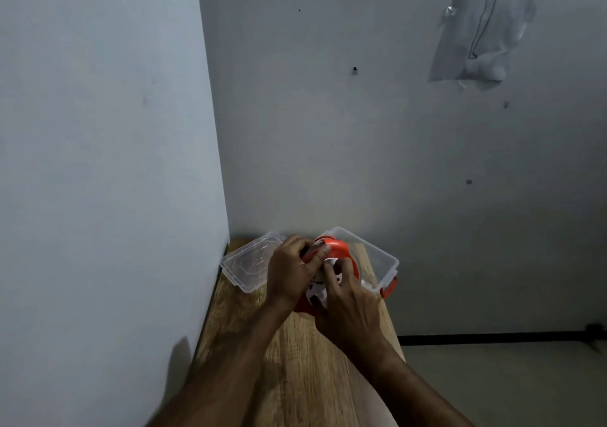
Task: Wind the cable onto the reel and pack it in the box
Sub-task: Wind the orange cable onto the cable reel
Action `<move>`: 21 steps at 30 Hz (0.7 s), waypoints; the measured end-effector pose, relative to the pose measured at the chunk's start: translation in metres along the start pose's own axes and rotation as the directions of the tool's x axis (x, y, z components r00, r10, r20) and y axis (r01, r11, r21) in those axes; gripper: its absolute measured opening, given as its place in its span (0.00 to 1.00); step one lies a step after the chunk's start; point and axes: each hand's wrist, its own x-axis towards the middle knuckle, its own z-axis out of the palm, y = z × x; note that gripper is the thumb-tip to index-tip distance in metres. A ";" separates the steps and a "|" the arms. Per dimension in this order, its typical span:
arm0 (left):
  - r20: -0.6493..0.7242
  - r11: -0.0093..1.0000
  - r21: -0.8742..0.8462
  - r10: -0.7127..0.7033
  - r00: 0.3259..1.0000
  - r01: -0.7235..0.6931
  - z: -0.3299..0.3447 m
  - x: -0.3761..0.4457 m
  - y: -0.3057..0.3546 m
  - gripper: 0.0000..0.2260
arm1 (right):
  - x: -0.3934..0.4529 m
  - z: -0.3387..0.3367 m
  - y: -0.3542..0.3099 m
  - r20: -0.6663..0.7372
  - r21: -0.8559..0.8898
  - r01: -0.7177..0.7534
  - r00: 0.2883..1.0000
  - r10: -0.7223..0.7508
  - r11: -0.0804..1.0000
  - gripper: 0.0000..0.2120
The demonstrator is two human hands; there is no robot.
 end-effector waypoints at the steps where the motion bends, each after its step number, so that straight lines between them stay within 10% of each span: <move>1: 0.003 1.000 0.005 -0.001 1.000 0.001 0.001 -0.001 0.000 0.15 | 0.002 -0.001 -0.001 0.006 0.001 -0.006 1.000 0.006 1.000 0.42; 16: -0.060 0.999 0.017 -0.032 0.998 0.033 -0.006 -0.003 0.005 0.16 | 0.013 0.010 0.000 0.033 0.461 -0.254 0.962 0.270 0.850 0.26; 21: -0.096 0.997 -0.037 -0.076 0.993 0.072 -0.002 -0.011 0.013 0.15 | 0.017 0.010 -0.013 0.132 0.665 -0.536 0.771 0.623 0.521 0.25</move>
